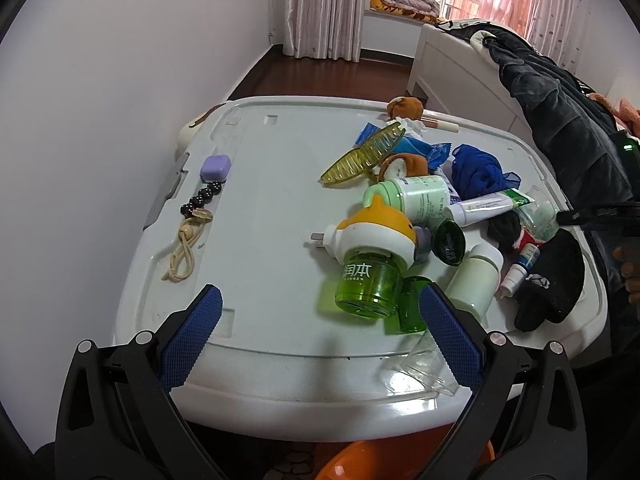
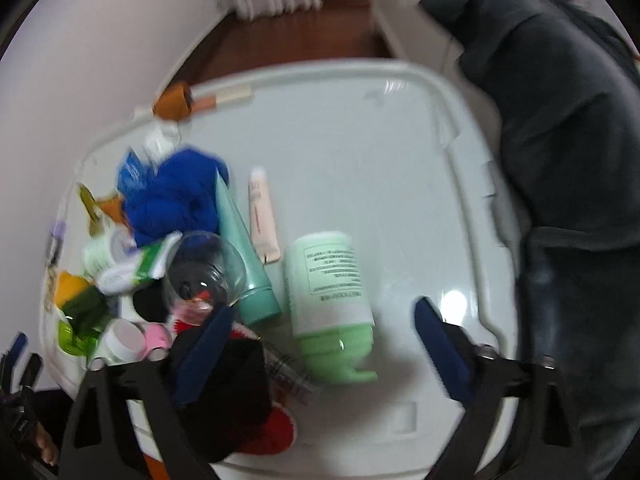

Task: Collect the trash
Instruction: 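Grasp the green-capped lotion bottle with the right tool while the left tool grasps the green repellent bottle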

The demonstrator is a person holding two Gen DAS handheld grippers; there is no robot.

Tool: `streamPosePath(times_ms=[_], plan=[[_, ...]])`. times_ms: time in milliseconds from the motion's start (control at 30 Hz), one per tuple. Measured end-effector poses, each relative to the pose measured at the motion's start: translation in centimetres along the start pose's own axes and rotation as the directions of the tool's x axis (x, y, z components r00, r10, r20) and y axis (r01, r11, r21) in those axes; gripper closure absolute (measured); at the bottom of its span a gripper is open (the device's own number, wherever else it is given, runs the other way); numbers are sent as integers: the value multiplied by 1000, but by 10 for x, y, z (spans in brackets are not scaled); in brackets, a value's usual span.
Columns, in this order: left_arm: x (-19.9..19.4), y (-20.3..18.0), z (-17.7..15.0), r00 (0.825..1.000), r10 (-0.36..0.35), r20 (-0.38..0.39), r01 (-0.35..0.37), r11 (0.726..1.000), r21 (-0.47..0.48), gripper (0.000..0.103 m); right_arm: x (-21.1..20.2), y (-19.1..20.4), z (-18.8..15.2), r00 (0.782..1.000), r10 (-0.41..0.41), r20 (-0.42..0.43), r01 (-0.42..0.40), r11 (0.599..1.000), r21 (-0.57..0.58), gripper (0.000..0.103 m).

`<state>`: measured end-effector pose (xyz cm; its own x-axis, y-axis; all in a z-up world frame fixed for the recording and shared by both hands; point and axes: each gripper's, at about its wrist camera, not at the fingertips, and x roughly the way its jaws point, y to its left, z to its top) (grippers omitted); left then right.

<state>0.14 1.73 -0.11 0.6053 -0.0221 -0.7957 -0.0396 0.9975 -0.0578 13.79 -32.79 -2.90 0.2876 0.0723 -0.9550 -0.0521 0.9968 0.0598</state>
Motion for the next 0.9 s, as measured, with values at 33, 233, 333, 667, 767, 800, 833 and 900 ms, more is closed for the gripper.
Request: streamPosePath(times_ms=[33,233,333,667,767,800,833,900], plan=[[0,1,0,1000,2,0,-2,1000,1,7,10,2,4,999,-28,-34,28,999,-21,32],[2,3,-1,1000,-1,-7,1,1000,4,7,46,7,11,989,-112,-101,102,989,-105,25],[2,4,-1,1000,5,-10,-5,1000,3,7,37,16,4,996,-88,-17,86,991,-107,57],[19,-7,-11,996,0,-90,15,987,163,7,-57,-4,-39,974,142,175,-155,986,59,57],[33,-17,-5,992,-24,-124,48,981,191,7,-81,-5,-53,947,211,243,-241,965,102,56],[36,-19,-2,991,-34,-129,58,980,189,7,-77,-1,-53,943,216,253,-247,964,101,56],[39,-20,2,990,-47,-129,70,981,183,7,-77,2,-56,939,226,258,-258,961,98,56],[44,-21,10,991,-49,-128,70,984,165,7,-76,9,-58,935,249,253,-278,957,84,56]])
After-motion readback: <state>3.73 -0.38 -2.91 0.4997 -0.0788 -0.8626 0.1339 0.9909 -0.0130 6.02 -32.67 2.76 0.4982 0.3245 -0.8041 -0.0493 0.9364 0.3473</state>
